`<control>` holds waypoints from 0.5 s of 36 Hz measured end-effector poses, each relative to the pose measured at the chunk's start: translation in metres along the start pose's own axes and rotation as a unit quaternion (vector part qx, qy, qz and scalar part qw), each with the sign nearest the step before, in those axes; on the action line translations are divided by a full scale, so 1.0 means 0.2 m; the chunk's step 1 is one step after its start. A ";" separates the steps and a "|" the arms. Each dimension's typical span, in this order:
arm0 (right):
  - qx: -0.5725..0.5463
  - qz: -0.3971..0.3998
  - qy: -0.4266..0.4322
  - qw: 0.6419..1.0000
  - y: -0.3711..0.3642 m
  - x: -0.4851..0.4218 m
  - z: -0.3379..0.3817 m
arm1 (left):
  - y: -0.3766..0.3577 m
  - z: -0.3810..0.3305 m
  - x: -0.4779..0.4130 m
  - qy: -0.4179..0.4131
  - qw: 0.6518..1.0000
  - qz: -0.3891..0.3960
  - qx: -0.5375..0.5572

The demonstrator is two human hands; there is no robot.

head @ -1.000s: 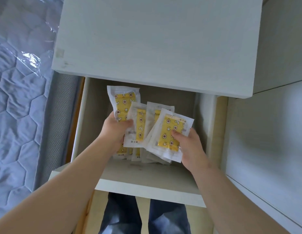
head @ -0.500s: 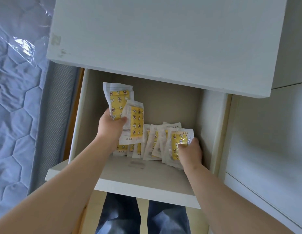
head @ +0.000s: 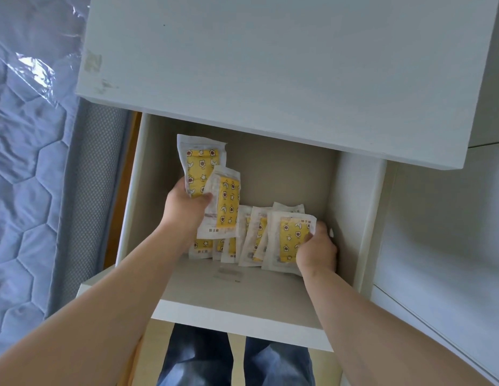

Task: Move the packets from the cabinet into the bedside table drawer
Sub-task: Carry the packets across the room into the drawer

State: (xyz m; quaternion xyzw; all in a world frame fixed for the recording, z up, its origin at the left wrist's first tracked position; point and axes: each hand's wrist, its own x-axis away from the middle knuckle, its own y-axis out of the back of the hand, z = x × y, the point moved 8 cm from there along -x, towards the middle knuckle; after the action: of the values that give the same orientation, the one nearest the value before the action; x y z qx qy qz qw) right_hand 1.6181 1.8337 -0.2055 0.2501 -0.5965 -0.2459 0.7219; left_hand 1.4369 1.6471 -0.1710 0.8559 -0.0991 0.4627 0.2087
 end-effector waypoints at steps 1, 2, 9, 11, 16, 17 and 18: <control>-0.009 -0.007 0.003 1.000 0.01 0.00 0.00 | 0.01 0.00 0.00 0.002 1.000 -0.001 0.002; -0.017 -0.012 0.006 1.000 0.01 0.00 0.01 | 0.01 0.00 -0.01 0.003 1.000 -0.001 0.001; -0.027 -0.033 0.001 0.999 0.02 0.01 0.02 | 0.04 0.00 -0.03 0.007 1.000 0.000 -0.025; -0.081 -0.057 0.024 0.995 0.04 0.04 0.05 | 0.04 0.00 -0.03 0.009 1.000 0.001 -0.025; -0.296 -0.060 0.023 0.953 0.11 0.10 0.13 | 0.05 0.00 -0.03 0.016 1.000 0.002 -0.022; -0.352 -0.035 0.012 0.935 0.11 0.10 0.17 | 0.05 0.00 -0.03 0.016 1.000 0.004 -0.023; -0.401 -0.006 0.002 0.916 0.10 0.10 0.21 | 0.05 0.00 -0.03 0.015 1.000 0.006 -0.024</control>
State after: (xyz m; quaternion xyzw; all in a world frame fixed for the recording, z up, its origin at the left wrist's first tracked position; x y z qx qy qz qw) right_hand 1.5816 1.8325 -0.1715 -0.0570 -0.4448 -0.4683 0.7613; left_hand 1.4295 1.6379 -0.1735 0.8428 -0.1126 0.4744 0.2280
